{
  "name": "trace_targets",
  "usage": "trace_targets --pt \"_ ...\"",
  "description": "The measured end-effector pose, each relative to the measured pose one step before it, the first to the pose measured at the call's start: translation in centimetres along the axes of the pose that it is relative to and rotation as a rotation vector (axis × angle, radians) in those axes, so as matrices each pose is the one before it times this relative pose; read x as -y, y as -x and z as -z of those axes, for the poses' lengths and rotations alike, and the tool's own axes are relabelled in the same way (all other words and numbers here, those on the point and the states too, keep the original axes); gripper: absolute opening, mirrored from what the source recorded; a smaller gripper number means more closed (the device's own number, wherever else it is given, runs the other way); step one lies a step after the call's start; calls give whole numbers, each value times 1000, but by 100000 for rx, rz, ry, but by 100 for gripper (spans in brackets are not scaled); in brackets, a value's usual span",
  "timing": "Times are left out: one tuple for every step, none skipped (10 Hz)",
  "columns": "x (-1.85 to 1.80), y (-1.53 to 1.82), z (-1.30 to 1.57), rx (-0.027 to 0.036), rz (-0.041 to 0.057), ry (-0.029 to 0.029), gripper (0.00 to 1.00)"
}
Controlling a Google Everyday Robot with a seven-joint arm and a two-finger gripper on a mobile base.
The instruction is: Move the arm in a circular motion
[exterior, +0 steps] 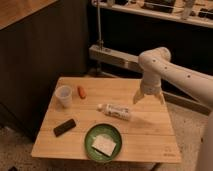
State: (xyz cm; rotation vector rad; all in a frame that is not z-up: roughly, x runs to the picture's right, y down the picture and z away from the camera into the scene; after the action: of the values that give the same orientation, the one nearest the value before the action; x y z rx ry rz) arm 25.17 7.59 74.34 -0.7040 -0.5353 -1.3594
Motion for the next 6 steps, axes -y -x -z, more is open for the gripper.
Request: trace_targets --pt "-1496 673 -494 102 -2675 -1197 80" --pt "-1405 1172 -549 178 -2700 -1934 80" --pt "-911 1298 -585 658 -1696 -953 80" --pt "-233 1101 -427 -26 -681 -774 80" --pt "96 2137 -543 388 -261 -180 80" --pt "1198 3053 -490 404 1419 1039 80"
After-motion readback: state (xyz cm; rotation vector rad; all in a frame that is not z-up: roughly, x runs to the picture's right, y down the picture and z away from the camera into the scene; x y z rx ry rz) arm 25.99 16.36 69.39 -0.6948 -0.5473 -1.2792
